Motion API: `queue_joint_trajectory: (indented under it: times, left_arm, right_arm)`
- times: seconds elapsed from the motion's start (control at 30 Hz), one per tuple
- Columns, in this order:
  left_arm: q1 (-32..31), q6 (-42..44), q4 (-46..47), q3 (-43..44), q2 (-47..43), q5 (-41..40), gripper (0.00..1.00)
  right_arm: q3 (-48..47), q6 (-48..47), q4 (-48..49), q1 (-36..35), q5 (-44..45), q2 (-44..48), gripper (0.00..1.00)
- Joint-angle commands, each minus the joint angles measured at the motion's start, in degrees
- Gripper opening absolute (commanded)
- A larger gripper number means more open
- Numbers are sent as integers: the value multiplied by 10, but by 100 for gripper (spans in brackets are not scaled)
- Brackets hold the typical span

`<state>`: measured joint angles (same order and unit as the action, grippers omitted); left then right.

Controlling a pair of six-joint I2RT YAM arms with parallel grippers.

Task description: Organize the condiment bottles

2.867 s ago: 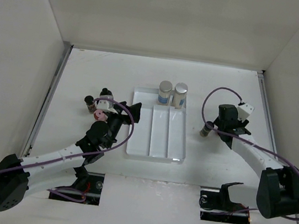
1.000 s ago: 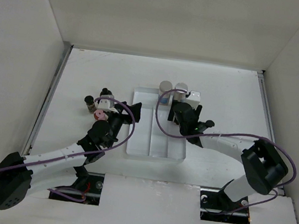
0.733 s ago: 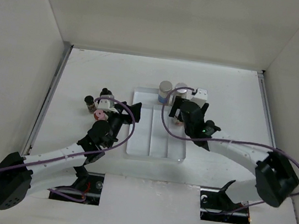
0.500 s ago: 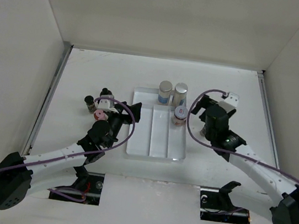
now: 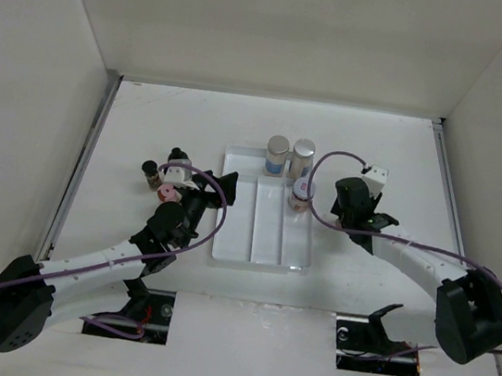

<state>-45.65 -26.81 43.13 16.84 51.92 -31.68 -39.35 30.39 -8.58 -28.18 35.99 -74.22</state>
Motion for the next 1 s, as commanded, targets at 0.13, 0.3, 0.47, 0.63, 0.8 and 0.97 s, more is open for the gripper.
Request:
queue_joint_trajectory:
  times: [0.13, 0.3, 0.47, 0.63, 0.8, 0.97]
  left_arm:
    - [1, -4, 29, -4, -3, 5, 73]
    - [3, -4, 24, 0, 3, 4, 73]
    - [4, -4, 7, 11, 0, -4, 73]
    - [-4, 0, -28, 31, -8, -17, 73]
    - [4, -3, -152, 69, -45, -65, 76]
    - [22, -15, -304, 101, -110, -95, 81]
  right_arm:
    - [-15, 10, -2, -8, 25, 23, 38]
    - [-35, 8, -47, -80, 44, 95, 37]
    - [-72, 19, -54, -177, 40, 73, 38]
    - [-91, 33, -23, -227, 22, 5, 38]
    - [-89, 30, 8, -238, 16, -57, 40]
    - [-76, 28, 20, -243, 17, -77, 64]
